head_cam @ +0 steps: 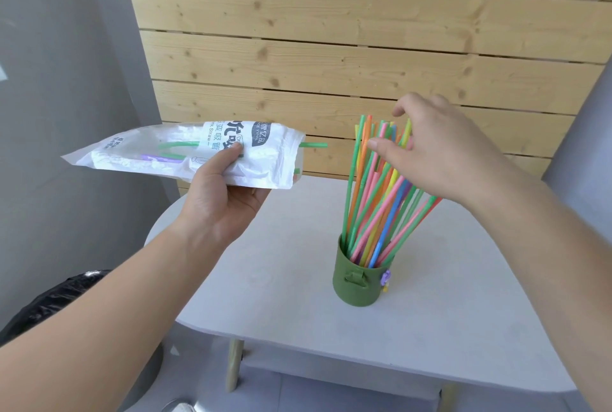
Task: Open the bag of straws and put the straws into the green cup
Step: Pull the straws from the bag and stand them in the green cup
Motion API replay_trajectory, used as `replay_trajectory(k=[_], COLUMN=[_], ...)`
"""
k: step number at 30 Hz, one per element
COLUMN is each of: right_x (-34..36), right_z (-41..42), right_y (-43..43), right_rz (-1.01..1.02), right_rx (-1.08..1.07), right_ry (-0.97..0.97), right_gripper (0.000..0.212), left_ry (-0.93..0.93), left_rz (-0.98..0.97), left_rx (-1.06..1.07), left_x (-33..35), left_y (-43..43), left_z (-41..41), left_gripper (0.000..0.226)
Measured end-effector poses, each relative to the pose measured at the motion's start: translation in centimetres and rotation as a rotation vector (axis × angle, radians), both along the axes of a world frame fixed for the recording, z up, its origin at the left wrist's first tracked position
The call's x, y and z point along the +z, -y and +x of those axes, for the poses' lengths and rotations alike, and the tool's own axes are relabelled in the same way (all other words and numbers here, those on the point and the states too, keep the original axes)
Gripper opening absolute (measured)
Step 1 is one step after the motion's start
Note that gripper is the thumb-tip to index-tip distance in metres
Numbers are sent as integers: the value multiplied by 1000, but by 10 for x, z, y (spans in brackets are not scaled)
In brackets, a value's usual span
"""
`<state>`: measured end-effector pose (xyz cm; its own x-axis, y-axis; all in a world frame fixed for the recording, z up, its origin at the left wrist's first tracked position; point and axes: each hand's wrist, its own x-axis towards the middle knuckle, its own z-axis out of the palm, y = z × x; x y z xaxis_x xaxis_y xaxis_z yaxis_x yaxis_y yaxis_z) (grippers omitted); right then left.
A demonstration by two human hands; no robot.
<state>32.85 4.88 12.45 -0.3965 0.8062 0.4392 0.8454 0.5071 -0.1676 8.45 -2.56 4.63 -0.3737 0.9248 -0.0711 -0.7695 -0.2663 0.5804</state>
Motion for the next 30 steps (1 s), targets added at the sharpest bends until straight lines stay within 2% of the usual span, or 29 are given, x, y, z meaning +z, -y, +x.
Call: replay_trajectory(k=[7,10,13,17,19,21,23,26,30], right_x=[-12,-15,-16,-13,-9,-6,-7,-17,-25], right_z=[-3,-3,-1,-1,-4,-9,-19,-35,-48], right_y=[-6,-9,-13,-10,-1,14,32,46,54], right_rz=[208,276,269,396,547,594,402,0,-324], right_rx=[58,10,22,59,99,188,259,227,177], right_ry=[89,195,205,30,-121,-280,-382,-388,-496], right_gripper=[73,63,59,57,45,33,29,31,32], left_ry=[8,4,1,-7,-9,-21,-40,-79,-171], left_rz=[10,6,9,13,18,30,37,38,36], left_rx=[-24,-29,-31,-45,-56,-74,-78,-69,-67], left_x=[0,0,0,3,7,10,11,14,18], left_y=[-2,-2,-2,0,2,3,4,5,8], left_z=[3,3,3,6,8,9,10,11,12], left_gripper=[20,20,21,30,36,26,25,44,42])
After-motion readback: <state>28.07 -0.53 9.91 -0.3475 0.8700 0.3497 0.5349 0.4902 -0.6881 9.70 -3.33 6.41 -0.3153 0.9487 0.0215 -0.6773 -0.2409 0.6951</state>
